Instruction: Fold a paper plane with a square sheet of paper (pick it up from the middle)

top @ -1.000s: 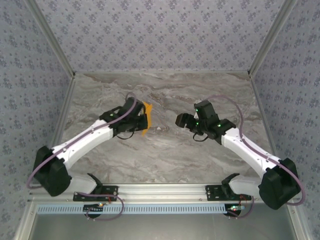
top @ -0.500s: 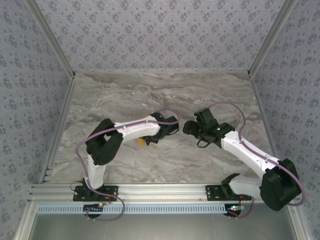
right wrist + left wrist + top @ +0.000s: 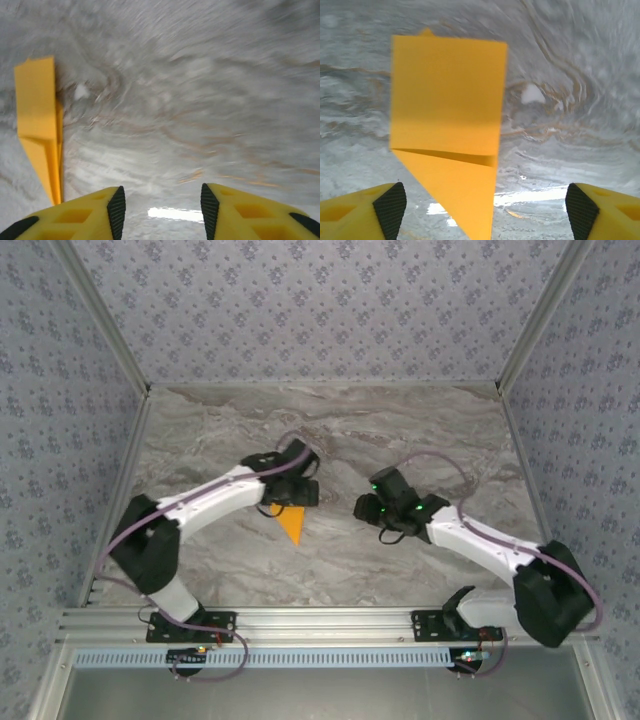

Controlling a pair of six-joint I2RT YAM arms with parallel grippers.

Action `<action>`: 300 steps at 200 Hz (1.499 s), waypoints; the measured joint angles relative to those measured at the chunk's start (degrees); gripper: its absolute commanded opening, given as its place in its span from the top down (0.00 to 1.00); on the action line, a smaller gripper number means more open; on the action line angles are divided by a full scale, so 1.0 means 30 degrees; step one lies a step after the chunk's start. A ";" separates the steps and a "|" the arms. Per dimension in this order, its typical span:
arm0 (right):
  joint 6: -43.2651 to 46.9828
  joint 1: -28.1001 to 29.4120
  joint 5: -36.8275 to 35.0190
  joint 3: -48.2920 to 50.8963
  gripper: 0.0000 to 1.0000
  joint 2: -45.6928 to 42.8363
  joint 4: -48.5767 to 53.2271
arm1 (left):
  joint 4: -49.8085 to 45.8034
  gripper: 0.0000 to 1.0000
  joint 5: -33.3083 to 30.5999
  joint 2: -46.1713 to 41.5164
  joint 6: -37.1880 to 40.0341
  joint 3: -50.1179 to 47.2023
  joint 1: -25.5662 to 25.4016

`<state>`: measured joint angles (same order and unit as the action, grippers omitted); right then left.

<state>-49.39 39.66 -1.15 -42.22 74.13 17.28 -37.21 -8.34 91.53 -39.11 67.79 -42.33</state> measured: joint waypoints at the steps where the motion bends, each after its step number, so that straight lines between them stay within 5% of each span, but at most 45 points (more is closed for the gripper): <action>1: 0.0036 0.0117 0.0015 -0.0051 0.69 0.0153 -0.0051 | 0.0051 0.10 0.0051 -0.0095 -0.0022 -0.0073 0.0073; 71: -0.0189 0.5115 0.0823 -0.7031 0.83 0.9420 -0.2652 | 0.1610 0.01 0.2331 -0.5748 -0.1064 -0.5850 0.7060; 144: 0.1035 0.5107 0.1683 -1.0761 0.83 1.3610 -0.1042 | 0.1581 0.01 0.3650 -0.7227 -0.1100 -0.7526 0.9114; 234: 1.1497 0.2470 0.3847 -0.6900 0.73 0.9996 0.2637 | 0.2397 0.01 0.6033 -0.7220 -0.0619 -0.8145 0.9114; 254: 1.1060 0.2178 0.4146 -0.6317 0.65 0.8765 0.2499 | 0.2769 0.01 0.6805 -0.7220 -0.0641 -0.8488 0.9107; 300: 0.5020 0.1326 0.3796 -0.4204 0.65 0.5100 -0.0590 | 0.4167 0.01 0.8335 -0.7147 -0.1304 -0.9180 0.8327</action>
<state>-34.33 43.64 10.24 -54.83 89.43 15.51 -24.71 16.67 70.08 -43.03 40.25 -17.34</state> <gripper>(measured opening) 0.354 0.991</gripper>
